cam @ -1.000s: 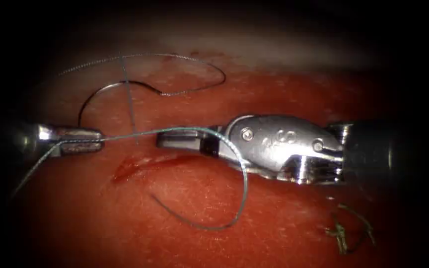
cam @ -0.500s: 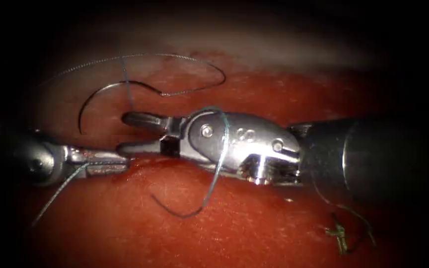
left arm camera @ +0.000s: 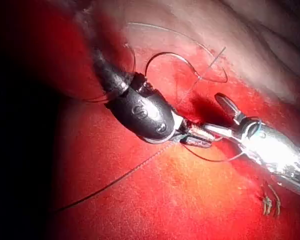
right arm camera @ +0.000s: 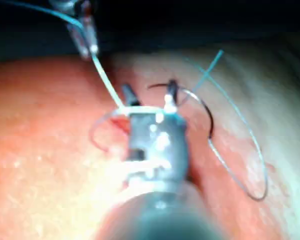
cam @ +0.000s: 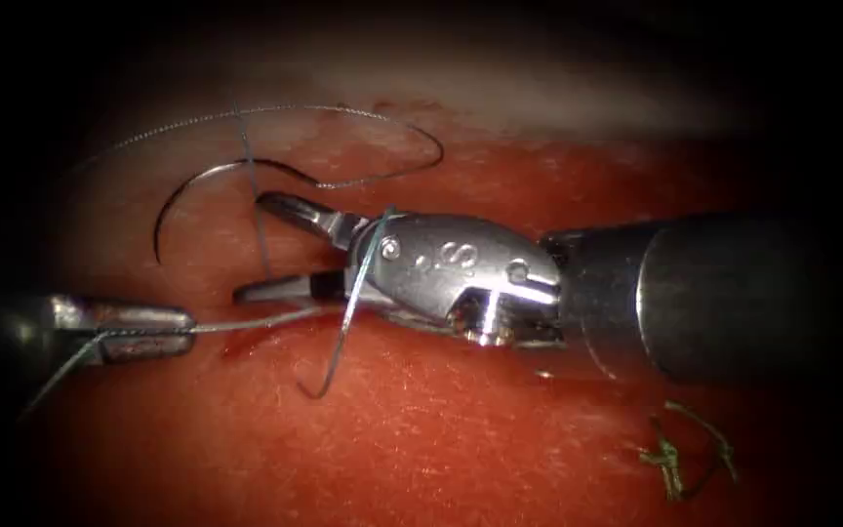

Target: Wound Closure

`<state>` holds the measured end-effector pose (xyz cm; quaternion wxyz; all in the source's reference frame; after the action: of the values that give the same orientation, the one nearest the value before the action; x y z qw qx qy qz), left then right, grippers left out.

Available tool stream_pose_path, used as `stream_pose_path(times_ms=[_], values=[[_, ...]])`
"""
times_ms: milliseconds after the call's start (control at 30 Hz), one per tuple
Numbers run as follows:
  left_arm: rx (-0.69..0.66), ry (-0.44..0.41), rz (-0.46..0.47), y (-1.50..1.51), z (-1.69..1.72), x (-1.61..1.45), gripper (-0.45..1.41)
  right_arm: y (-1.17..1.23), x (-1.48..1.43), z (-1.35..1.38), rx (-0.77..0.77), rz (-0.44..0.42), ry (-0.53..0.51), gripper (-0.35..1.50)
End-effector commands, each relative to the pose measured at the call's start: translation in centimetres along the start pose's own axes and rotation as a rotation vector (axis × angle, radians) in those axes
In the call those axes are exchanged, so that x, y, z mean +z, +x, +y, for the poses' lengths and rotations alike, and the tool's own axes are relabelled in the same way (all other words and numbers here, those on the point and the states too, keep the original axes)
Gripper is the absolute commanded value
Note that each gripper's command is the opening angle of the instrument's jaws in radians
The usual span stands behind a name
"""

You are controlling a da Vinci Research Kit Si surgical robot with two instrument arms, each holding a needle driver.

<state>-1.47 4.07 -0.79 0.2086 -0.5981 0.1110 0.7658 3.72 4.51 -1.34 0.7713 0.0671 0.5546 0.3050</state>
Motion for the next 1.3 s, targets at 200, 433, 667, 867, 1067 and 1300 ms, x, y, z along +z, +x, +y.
stream_pose_path(times_ms=[200, 433, 667, 867, 1067, 1300], values=[[0.008, 0.001, 0.0, 0.09, -0.05, 0.12, -0.35, -0.1, 0.09, -0.08, -0.009, -0.022, 0.066, 0.83], [0.035, -0.001, -0.001, 0.21, -0.34, 0.26, -0.35, -0.16, 0.1, -0.14, -0.024, -0.022, 0.133, 0.81], [0.05, -0.045, 0.007, 0.11, -0.52, 0.48, -0.35, -0.19, 0.15, -0.23, -0.02, -0.019, 0.197, 0.81], [0.061, -0.098, 0.035, -0.04, -0.56, 0.72, -0.35, -0.2, 0.15, -0.29, -0.023, -0.014, 0.264, 0.74], [0.063, -0.161, 0.062, -0.29, -0.47, 0.83, -0.35, -0.21, 0.14, -0.3, -0.001, 0.03, 0.303, 0.71], [0.066, -0.203, 0.068, -0.63, -0.45, 0.81, -0.35, -0.15, 0.06, -0.25, 0.046, 0.115, 0.315, 0.68]])
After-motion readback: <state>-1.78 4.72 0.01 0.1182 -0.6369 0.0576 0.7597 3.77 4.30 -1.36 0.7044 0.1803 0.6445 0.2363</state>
